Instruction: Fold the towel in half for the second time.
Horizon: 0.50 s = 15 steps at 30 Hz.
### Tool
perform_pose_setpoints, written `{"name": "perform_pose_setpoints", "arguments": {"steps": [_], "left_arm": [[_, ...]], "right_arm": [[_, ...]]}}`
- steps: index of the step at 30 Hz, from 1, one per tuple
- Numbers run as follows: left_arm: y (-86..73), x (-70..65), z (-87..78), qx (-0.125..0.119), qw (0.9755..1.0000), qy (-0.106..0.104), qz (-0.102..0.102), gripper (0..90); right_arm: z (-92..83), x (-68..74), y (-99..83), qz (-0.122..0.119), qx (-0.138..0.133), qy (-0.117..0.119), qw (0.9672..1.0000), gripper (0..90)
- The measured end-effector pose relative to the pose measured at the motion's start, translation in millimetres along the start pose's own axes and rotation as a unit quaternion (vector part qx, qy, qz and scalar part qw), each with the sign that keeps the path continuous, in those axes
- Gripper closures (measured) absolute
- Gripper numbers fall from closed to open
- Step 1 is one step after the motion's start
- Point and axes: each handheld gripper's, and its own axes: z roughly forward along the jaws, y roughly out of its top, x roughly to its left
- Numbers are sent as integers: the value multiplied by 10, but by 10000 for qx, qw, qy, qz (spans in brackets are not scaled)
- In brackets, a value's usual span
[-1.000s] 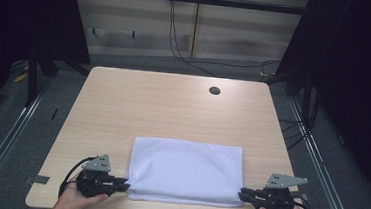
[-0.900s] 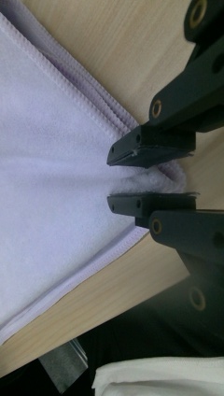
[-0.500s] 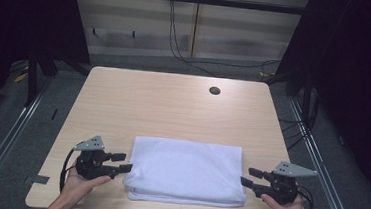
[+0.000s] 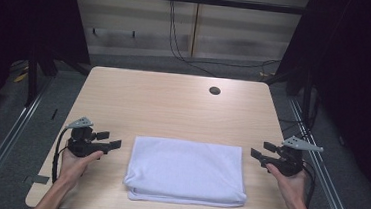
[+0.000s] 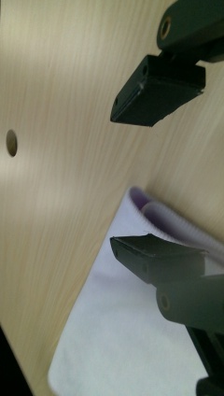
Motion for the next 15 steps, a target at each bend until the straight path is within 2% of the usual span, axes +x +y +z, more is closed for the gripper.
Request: {"name": "perform_pose_setpoints", "arguments": {"steps": [2, 4, 6, 8, 10, 15], "left_arm": [[-60, 79, -65, -47, 9999, 162, -6, 196], [-89, 128, -84, -121, 9993, 320, -181, 207], [-102, 153, -68, -99, 9988, 365, -296, 174], [-129, 149, -50, -95, 9990, 339, -284, 178], [-150, 143, -28, 39, 9993, 334, -132, 176], [-167, 121, -21, 12, 9995, 310, -66, 171]], "right_arm": [[43, -42, -101, 48, 122, -27, 9999, 320], [51, -49, -155, -48, 240, -154, 9996, 315], [44, -69, -204, -22, 248, -229, 9994, 300], [34, -91, -244, 31, 264, -325, 9991, 293], [6, -106, -264, 128, 226, -276, 9993, 290], [-39, -96, -297, 73, 201, -370, 9991, 266]]}}
